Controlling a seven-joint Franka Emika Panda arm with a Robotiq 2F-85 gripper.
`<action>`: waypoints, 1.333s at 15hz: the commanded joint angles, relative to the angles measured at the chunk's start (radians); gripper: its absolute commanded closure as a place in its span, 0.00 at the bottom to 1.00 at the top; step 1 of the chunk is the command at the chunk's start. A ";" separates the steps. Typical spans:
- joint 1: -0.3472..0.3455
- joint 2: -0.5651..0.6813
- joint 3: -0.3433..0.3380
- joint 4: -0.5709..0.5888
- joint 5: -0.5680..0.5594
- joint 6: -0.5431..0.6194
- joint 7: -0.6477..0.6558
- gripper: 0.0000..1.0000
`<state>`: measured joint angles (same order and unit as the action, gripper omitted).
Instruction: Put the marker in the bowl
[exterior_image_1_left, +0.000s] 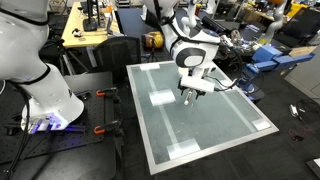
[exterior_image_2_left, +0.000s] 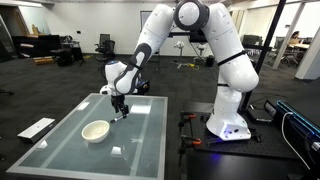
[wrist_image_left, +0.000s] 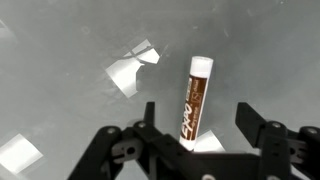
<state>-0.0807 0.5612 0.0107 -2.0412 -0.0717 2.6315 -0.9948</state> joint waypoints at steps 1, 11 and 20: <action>-0.013 0.022 0.018 0.039 -0.031 -0.028 0.034 0.45; -0.014 0.020 0.013 0.033 -0.030 -0.018 0.050 0.95; -0.029 -0.162 0.018 -0.077 -0.006 0.020 0.201 0.95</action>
<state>-0.0906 0.5105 0.0093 -2.0373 -0.0723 2.6333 -0.8428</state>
